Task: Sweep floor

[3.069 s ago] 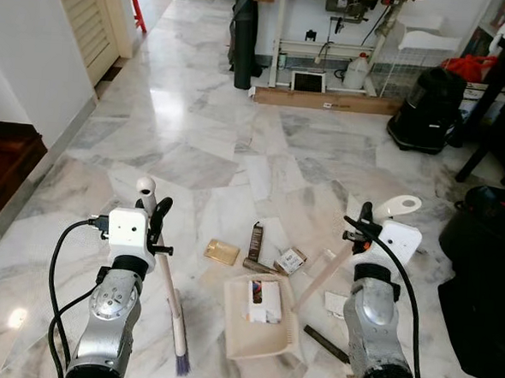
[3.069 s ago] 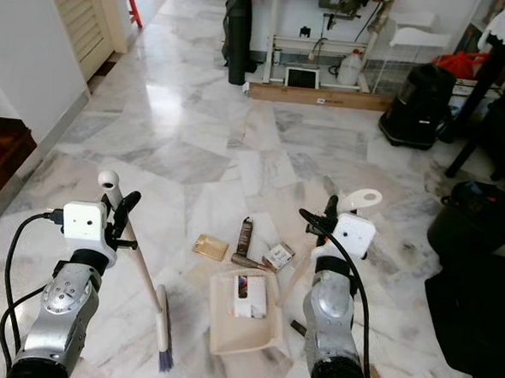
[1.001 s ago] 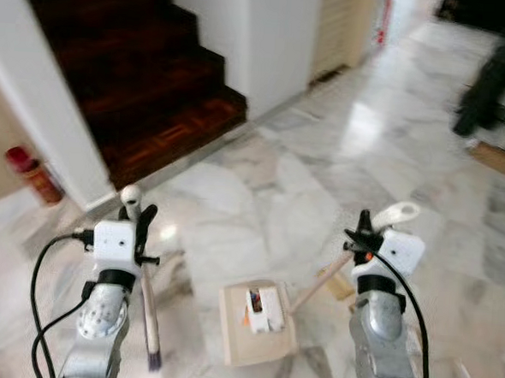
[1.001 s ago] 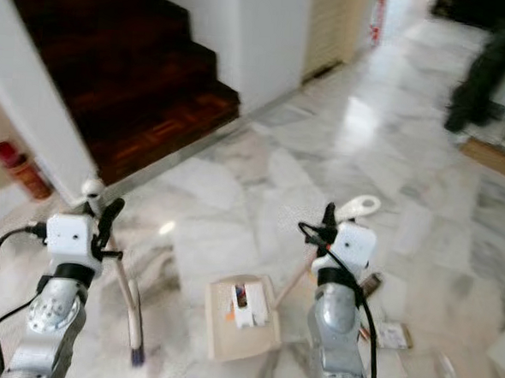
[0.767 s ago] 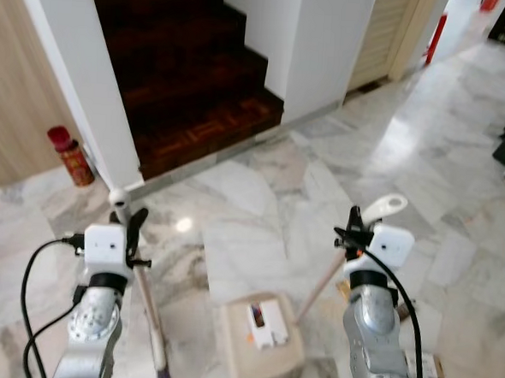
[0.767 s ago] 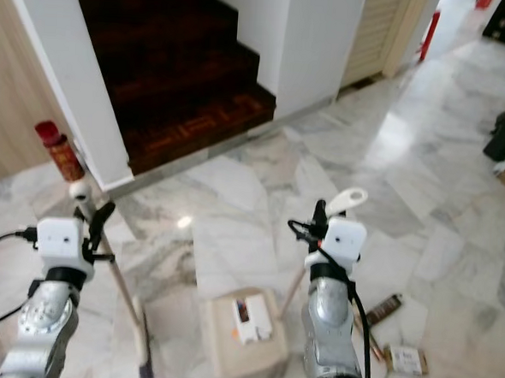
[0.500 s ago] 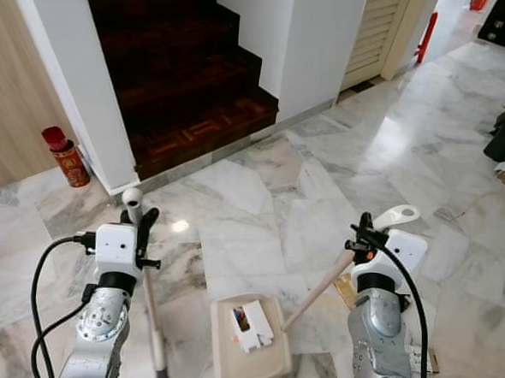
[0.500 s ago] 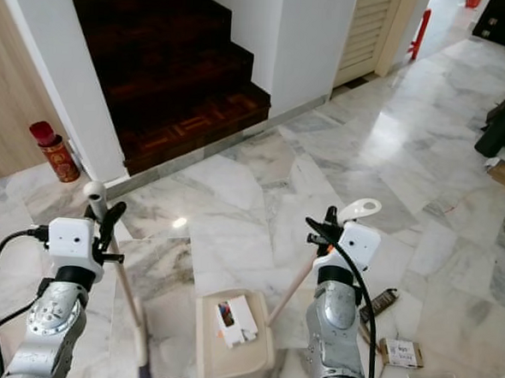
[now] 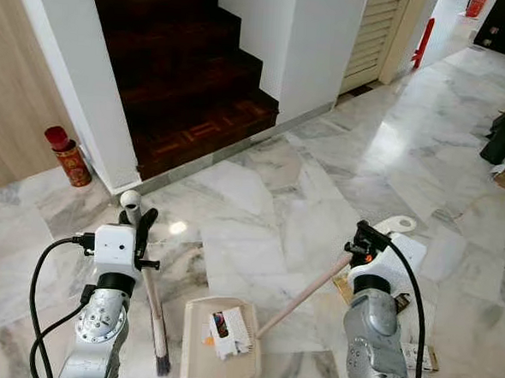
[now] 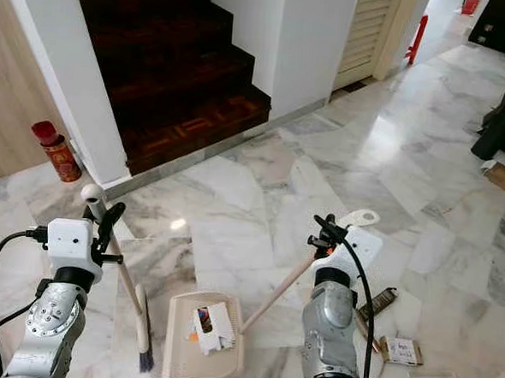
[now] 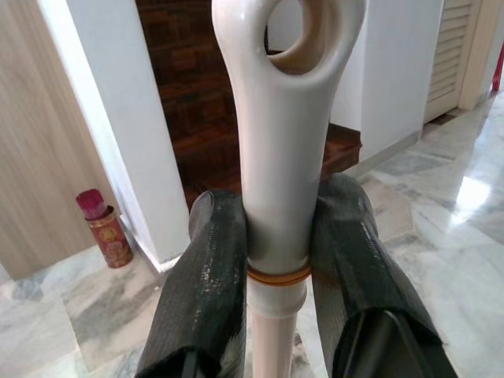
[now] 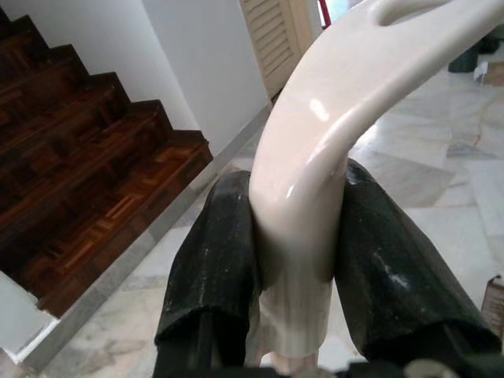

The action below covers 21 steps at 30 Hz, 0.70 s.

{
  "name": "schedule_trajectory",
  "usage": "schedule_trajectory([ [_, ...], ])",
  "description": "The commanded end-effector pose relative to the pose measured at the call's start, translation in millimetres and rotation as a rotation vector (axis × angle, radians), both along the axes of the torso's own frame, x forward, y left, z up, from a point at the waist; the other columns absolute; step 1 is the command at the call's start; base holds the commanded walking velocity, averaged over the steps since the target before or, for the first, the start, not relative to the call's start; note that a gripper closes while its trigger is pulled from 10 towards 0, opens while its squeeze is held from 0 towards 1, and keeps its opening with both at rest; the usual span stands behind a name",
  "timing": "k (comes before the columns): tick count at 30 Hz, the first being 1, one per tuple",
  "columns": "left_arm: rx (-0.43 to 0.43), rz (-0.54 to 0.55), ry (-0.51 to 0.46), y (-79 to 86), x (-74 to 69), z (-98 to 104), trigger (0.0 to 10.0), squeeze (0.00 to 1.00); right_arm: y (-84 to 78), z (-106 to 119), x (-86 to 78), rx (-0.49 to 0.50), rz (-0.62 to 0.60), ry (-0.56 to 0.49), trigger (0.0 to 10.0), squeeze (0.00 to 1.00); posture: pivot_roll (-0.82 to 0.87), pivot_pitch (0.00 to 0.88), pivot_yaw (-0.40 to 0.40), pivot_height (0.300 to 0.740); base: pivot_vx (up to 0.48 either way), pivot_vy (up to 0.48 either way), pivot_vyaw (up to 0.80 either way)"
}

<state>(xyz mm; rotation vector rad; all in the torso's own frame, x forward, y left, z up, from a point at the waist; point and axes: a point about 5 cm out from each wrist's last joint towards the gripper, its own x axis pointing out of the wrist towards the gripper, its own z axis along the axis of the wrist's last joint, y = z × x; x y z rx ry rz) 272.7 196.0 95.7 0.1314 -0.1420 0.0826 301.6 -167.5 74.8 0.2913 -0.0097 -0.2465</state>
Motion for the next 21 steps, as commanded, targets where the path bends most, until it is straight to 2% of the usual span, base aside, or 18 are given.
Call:
schedule_trajectory([
  [1, -0.006, -0.007, -0.053, -0.7, 2.0, 13.0, 10.0, 0.00, 1.7, 7.2, 4.7, 0.020, 0.005, -0.027, 10.0, 0.00, 0.08, 0.060, -0.014, 0.740, 0.000, 0.000, 0.00],
  [3, -0.006, -0.008, -0.052, -0.8, 1.7, 12.9, 10.0, 0.00, 2.1, 6.4, 4.5, 0.022, 0.008, -0.022, 10.0, 0.00, 0.08, 0.062, -0.014, 0.740, 0.000, 0.000, 0.00],
  [13, -0.011, -0.006, -0.046, -1.1, 1.9, 12.6, 10.0, 0.00, 4.5, 7.2, 5.0, 0.025, 0.029, -0.028, 10.0, 0.00, 0.08, 0.073, -0.017, 0.740, 0.000, 0.272, 0.00],
  [17, -0.013, -0.006, -0.045, -1.4, 2.5, 12.7, 10.0, 0.00, 4.1, 9.0, 5.4, -0.006, 0.025, -0.032, 10.0, 0.00, 0.09, 0.077, -0.017, 0.740, 0.000, 0.277, 0.00],
  [21, -0.015, -0.003, -0.046, -0.9, 2.8, 13.3, 10.0, 0.00, 4.6, 10.5, 5.9, -0.009, 0.030, -0.039, 10.0, 0.00, 0.09, 0.082, -0.017, 0.740, 0.000, 0.276, 0.80],
])
